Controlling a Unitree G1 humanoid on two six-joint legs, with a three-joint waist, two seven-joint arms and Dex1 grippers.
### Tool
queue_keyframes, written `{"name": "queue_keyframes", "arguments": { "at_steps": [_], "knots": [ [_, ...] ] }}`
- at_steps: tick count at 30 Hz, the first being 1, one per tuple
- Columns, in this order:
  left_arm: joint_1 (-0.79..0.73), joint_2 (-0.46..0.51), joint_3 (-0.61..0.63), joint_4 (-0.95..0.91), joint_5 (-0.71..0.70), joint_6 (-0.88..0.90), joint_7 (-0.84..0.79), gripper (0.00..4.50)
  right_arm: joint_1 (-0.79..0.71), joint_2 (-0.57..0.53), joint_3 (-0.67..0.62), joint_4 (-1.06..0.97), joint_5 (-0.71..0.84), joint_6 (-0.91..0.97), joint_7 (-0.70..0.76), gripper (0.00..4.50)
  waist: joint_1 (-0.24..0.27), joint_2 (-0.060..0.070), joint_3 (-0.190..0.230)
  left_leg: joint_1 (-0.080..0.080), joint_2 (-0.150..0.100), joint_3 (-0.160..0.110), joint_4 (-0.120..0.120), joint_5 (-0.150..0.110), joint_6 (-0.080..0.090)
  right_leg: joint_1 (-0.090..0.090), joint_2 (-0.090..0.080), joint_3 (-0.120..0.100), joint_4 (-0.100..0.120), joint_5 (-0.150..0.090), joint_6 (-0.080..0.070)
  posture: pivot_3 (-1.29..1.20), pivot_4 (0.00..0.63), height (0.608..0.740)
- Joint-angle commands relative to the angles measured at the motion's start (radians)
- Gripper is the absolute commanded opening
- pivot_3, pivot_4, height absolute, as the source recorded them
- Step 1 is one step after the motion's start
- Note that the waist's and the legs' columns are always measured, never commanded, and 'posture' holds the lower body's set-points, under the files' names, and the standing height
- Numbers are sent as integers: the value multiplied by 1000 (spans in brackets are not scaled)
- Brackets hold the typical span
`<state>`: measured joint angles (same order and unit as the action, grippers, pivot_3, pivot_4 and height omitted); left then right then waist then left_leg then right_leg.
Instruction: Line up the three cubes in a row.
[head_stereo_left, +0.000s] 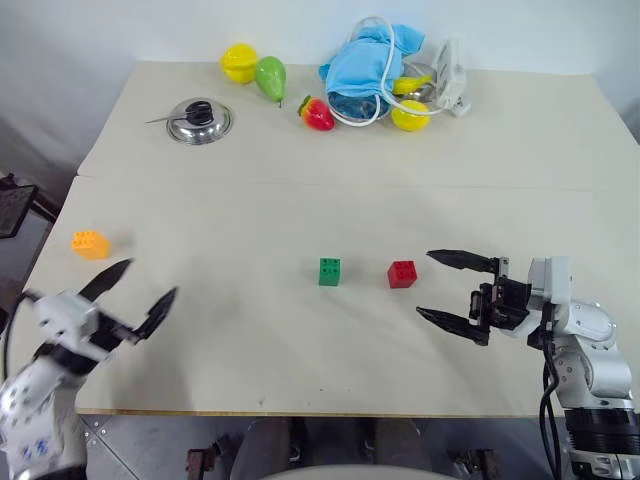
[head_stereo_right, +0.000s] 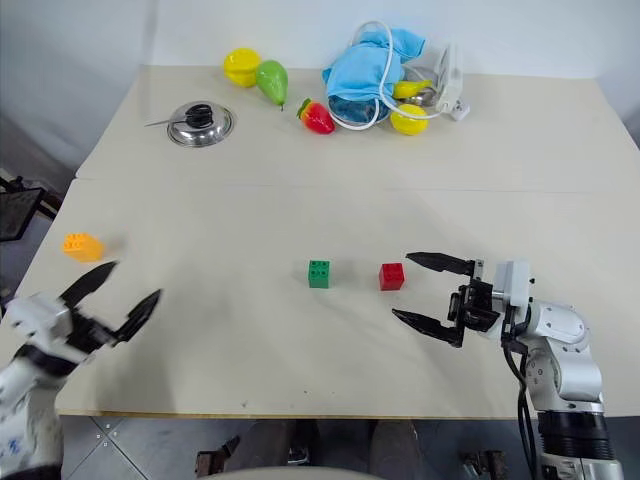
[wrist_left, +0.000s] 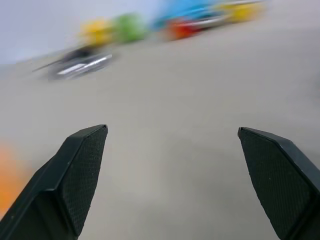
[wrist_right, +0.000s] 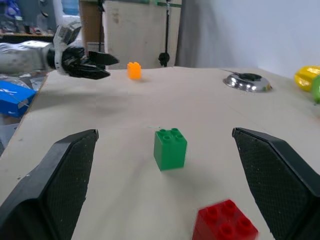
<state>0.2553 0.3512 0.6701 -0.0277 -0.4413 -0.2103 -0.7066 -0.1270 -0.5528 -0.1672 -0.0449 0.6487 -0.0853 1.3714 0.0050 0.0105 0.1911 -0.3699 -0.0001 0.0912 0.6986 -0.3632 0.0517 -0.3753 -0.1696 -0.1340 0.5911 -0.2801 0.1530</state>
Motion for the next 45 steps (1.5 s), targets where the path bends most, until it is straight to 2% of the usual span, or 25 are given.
{"name": "queue_keyframes", "arguments": {
  "at_steps": [1,5,8,16,21,26,29,32,35,37,40,42,45],
  "knots": [
    [89,-93,78,-49,-42,10,157,4421,-9,15,5,13,1,-40,35,4500,-2,0,0,0,0,0,0,0,0,0,0,0,0,0,0,0,150,740],
    [125,-170,93,-103,-35,42,312,4421,-28,20,12,43,-4,-59,59,4500,1,-2,-1,0,1,1,0,-1,1,0,0,0,0,0,0,0,150,740],
    [103,-175,73,-134,-28,73,388,4421,-58,17,17,89,-8,-62,81,4500,2,-3,-1,0,1,1,0,-2,0,-1,0,1,0,0,0,0,150,740],
    [-102,-2,21,-147,21,326,574,4421,-97,16,18,148,-15,-71,119,4500,-3,-2,-1,0,1,1,0,-2,0,-1,1,0,1,0,0,0,150,740],
    [-249,144,-36,11,31,437,517,4421,-83,29,28,121,-21,-73,100,4500,-7,-2,-1,0,1,2,0,-2,0,-1,2,0,1,0,0,0,150,740],
    [-370,276,-80,260,80,406,438,4421,-56,48,47,54,-28,-60,52,4500,-10,-2,-1,0,1,3,0,-1,-1,-2,4,0,2,-1,-1,0,150,740],
    [-427,323,-78,361,89,382,421,3817,-41,54,55,0,-34,-43,2,4500,-9,-2,-1,0,2,3,0,-2,-1,-2,5,0,2,-1,-1,0,150,740],
    [-460,334,-88,418,86,346,384,2945,-29,54,60,-34,-45,-31,-37,4500,-9,-2,-1,0,2,3,0,-2,-1,-2,4,0,2,-1,-1,0,150,740],
    [-485,340,-102,466,59,329,280,1979,-15,48,61,-71,-51,-16,-74,4500,-6,-2,-1,0,1,2,0,-2,-1,-2,4,0,2,-1,-1,0,150,740],
    [-486,363,-129,462,14,343,109,1531,-4,28,45,-106,-46,7,-98,4500,-6,-2,-1,0,1,2,0,-2,-1,-2,4,0,2,-1,-1,0,150,740],
    [-492,415,-187,464,10,300,-101,1531,7,-4,22,-136,-40,28,-119,4500,-6,-2,-1,0,1,3,0,-2,-1,-3,4,0,2,-1,-1,0,150,740],
    [-537,427,-277,378,-41,254,-352,1531,37,-44,-24,-147,-30,39,-123,4500,-4,-2,-1,0,1,3,0,-2,-1,-3,4,0,2,-1,-1,0,150,740],
    [-659,414,-438,353,-21,239,-560,1531,92,-90,-88,-153,-12,48,-123,4500,18,-2,-1,-1,0,3,0,-2,-1,-2,4,0,2,-1,-1,0,150,740]
  ]
}}
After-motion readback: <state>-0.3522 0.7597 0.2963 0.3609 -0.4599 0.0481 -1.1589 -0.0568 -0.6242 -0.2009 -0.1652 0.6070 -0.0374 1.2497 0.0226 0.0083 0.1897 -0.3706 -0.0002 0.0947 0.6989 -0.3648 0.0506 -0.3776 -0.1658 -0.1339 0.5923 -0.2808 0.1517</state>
